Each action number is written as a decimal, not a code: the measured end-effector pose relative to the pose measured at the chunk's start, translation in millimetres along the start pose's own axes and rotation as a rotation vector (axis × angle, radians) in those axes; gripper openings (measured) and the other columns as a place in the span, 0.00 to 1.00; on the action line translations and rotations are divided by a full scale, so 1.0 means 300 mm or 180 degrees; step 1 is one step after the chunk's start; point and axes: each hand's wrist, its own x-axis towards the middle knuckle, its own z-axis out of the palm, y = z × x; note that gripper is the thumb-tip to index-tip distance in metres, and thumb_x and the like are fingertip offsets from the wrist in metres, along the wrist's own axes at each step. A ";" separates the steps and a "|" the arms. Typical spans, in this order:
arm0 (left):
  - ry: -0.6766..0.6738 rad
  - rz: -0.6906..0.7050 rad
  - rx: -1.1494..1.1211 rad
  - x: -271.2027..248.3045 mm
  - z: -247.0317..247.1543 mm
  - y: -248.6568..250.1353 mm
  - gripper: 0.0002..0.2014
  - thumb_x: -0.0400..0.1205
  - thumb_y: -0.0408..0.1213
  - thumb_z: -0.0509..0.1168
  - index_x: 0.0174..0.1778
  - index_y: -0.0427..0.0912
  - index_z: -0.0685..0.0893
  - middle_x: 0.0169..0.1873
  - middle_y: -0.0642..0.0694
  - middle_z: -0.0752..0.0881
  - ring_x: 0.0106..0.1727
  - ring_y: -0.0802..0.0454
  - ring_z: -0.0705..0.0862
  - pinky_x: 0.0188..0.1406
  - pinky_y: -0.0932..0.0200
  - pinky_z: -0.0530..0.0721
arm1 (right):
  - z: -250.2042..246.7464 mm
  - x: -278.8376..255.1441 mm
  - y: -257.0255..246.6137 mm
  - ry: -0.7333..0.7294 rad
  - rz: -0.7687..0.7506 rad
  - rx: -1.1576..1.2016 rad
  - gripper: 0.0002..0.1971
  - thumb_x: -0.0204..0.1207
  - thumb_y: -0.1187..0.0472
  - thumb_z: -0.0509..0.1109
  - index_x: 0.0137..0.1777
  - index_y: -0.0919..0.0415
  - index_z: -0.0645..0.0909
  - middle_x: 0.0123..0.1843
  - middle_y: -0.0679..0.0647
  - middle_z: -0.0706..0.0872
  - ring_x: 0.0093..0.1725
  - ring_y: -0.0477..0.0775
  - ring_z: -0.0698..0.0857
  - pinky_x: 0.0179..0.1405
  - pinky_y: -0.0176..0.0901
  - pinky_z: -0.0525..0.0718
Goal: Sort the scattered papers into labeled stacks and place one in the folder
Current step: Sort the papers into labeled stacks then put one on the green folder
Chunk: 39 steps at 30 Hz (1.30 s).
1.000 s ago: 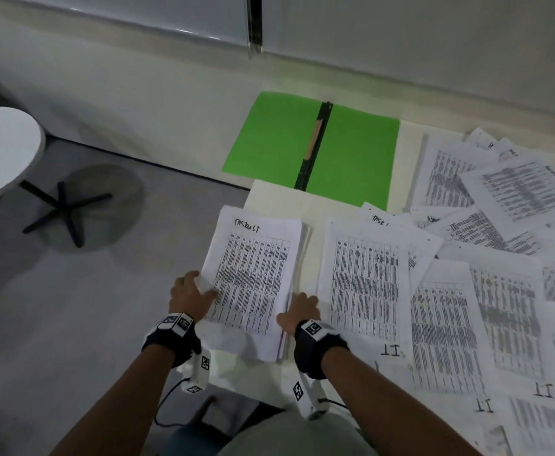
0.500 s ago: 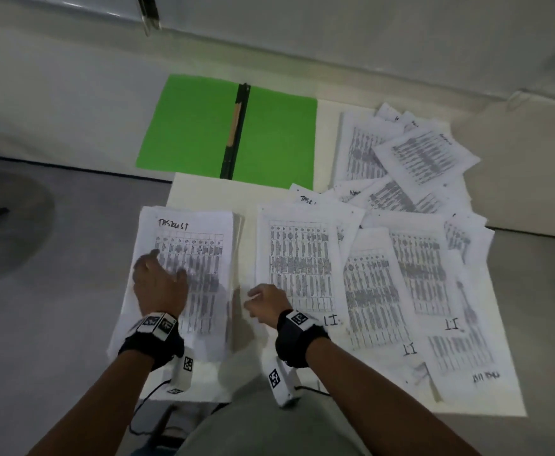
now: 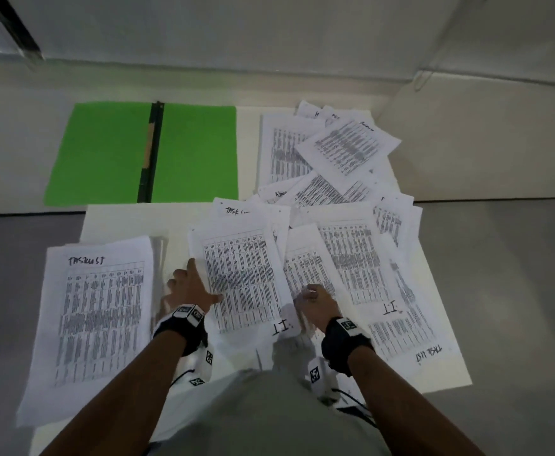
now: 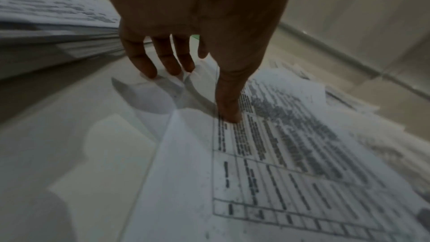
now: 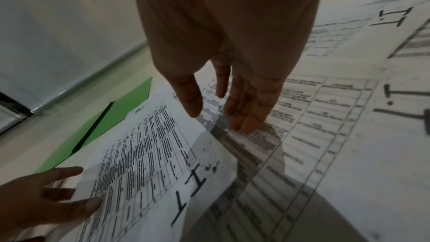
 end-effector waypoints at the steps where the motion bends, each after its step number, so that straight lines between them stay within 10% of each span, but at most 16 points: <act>1: -0.0023 -0.0077 -0.0064 -0.001 0.014 0.015 0.59 0.61 0.52 0.82 0.81 0.45 0.51 0.72 0.32 0.68 0.71 0.31 0.70 0.66 0.33 0.75 | -0.024 0.006 0.000 -0.0168 0.0043 0.0105 0.16 0.78 0.60 0.65 0.64 0.51 0.70 0.51 0.52 0.81 0.51 0.53 0.79 0.55 0.43 0.73; 6: -0.0232 -0.0045 -0.0399 -0.049 0.054 0.067 0.57 0.63 0.42 0.83 0.82 0.44 0.54 0.75 0.34 0.67 0.72 0.33 0.74 0.70 0.39 0.75 | -0.065 0.093 0.007 -0.0739 0.0019 0.0193 0.29 0.76 0.61 0.72 0.76 0.59 0.68 0.48 0.49 0.81 0.57 0.57 0.82 0.63 0.52 0.79; 11: -0.0550 0.0169 -0.0669 -0.131 0.145 0.072 0.49 0.70 0.45 0.79 0.82 0.41 0.58 0.78 0.40 0.69 0.76 0.40 0.70 0.77 0.43 0.69 | -0.055 0.172 0.006 -0.0645 -0.0105 -0.0063 0.13 0.73 0.57 0.74 0.46 0.55 0.70 0.45 0.54 0.77 0.48 0.56 0.77 0.51 0.48 0.78; 16: 0.0066 -0.0138 -0.1110 -0.181 0.162 0.085 0.16 0.75 0.38 0.74 0.57 0.40 0.81 0.48 0.42 0.84 0.46 0.46 0.82 0.54 0.50 0.83 | -0.111 0.134 -0.009 -0.0564 -0.0435 -0.0477 0.11 0.86 0.58 0.60 0.62 0.63 0.76 0.57 0.60 0.82 0.54 0.59 0.82 0.56 0.46 0.77; 19: 0.0207 -0.0178 -0.1067 -0.197 0.149 0.112 0.19 0.75 0.42 0.75 0.57 0.38 0.82 0.48 0.42 0.83 0.49 0.44 0.84 0.49 0.56 0.77 | -0.125 0.125 0.034 -0.0662 -0.0799 -0.0869 0.18 0.86 0.50 0.57 0.34 0.54 0.66 0.34 0.49 0.74 0.31 0.44 0.71 0.41 0.42 0.73; 23: 0.0164 -0.0571 -0.1257 -0.217 0.160 0.158 0.32 0.71 0.47 0.78 0.67 0.39 0.75 0.46 0.41 0.86 0.53 0.42 0.85 0.52 0.55 0.77 | -0.148 0.106 0.074 -0.0875 -0.1152 -0.1463 0.26 0.84 0.37 0.49 0.30 0.53 0.64 0.29 0.48 0.71 0.30 0.48 0.70 0.36 0.44 0.75; 26: 0.0081 -0.0947 -0.1335 -0.233 0.191 0.182 0.33 0.69 0.46 0.79 0.65 0.37 0.74 0.50 0.40 0.84 0.55 0.41 0.82 0.53 0.54 0.76 | -0.193 0.086 0.096 -0.0520 -0.1419 -0.2329 0.45 0.68 0.26 0.30 0.43 0.60 0.79 0.51 0.56 0.80 0.55 0.59 0.76 0.56 0.53 0.76; 30: 0.0010 -0.1115 -0.1105 -0.258 0.227 0.200 0.17 0.73 0.44 0.76 0.40 0.38 0.76 0.46 0.37 0.83 0.51 0.39 0.83 0.54 0.50 0.78 | -0.246 0.112 0.120 0.0292 -0.1111 -0.1288 0.29 0.73 0.37 0.69 0.69 0.54 0.75 0.76 0.61 0.65 0.74 0.67 0.66 0.69 0.64 0.70; 33: 0.0194 -0.1179 -0.1146 -0.283 0.263 0.215 0.28 0.71 0.51 0.76 0.55 0.31 0.78 0.55 0.32 0.82 0.57 0.34 0.81 0.59 0.45 0.79 | -0.278 0.132 0.106 -0.0332 -0.0607 -0.0010 0.43 0.75 0.57 0.75 0.84 0.59 0.52 0.83 0.60 0.58 0.80 0.64 0.64 0.77 0.55 0.67; 39: 0.0341 -0.1385 -0.1465 -0.329 0.288 0.287 0.40 0.73 0.48 0.75 0.75 0.32 0.65 0.71 0.30 0.69 0.68 0.30 0.75 0.66 0.44 0.74 | -0.238 0.090 0.141 -0.1049 -0.0737 -0.1128 0.33 0.84 0.64 0.61 0.85 0.61 0.50 0.72 0.68 0.78 0.58 0.59 0.85 0.61 0.46 0.83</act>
